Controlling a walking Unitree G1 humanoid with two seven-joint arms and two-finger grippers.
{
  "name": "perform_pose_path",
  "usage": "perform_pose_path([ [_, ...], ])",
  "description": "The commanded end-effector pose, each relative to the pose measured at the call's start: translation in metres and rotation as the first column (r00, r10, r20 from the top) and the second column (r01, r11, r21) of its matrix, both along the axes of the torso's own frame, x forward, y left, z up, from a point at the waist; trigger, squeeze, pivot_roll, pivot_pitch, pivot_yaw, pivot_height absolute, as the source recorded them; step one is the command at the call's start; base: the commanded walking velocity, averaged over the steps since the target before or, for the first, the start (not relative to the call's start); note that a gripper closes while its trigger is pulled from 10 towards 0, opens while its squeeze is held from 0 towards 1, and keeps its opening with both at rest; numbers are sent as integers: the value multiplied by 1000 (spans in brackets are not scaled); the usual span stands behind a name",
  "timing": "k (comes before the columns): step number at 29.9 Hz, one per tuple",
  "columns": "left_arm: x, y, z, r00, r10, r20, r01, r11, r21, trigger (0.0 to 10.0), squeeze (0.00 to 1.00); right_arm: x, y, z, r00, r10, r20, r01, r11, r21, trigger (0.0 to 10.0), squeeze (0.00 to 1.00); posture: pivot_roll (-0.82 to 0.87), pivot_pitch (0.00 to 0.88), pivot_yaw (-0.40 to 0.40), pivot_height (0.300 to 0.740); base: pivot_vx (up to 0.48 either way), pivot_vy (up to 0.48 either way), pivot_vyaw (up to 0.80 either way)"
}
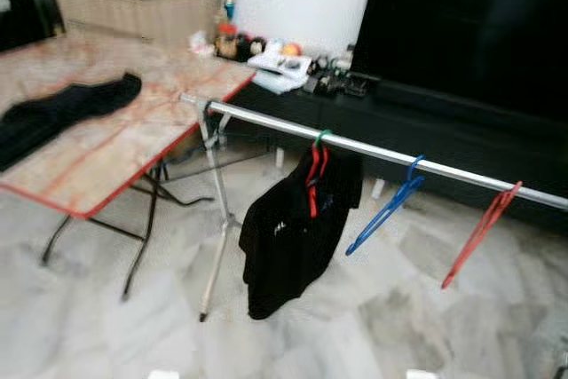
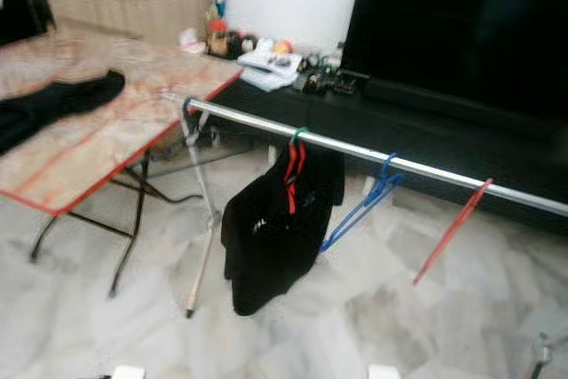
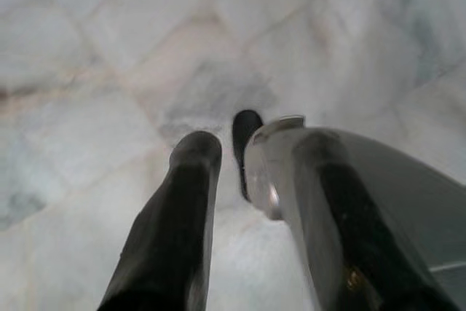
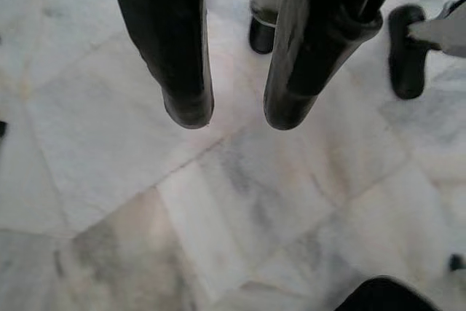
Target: Hang hanger
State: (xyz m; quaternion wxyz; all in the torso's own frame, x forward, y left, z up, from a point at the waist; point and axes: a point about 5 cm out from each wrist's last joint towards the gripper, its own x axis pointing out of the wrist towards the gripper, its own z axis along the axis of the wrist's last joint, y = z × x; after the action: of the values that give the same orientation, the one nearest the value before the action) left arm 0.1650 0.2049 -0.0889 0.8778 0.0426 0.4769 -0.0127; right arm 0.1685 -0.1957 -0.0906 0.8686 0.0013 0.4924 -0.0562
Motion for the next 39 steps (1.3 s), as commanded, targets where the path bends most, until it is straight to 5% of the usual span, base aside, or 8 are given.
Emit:
perform_pose_path([
  [1,-1,-1,-1,1000,-2,-16,1,1000,-5,10000,0,-1,-1,0,1000,1,-9,-1,1000,-1,10000,0,103,0,-94,740,0,0,-800],
  [14,0,3,0,1000,-12,-20,12,1000,16,10000,0,0,3,-1,1000,-3,-4,3,1000,12,10000,0,114,0,-59,740,0,0,-800],
  [22,1,12,2,998,-64,-24,66,993,98,10000,0,-1,9,-2,1000,-22,-5,22,999,31,10000,0,121,0,-35,740,0,-149,-800],
  [39,-2,16,2,998,-49,-38,52,995,81,10000,0,-1,15,-3,999,-36,-2,36,998,43,10000,0,134,0,-10,740,0,-85,-800],
])
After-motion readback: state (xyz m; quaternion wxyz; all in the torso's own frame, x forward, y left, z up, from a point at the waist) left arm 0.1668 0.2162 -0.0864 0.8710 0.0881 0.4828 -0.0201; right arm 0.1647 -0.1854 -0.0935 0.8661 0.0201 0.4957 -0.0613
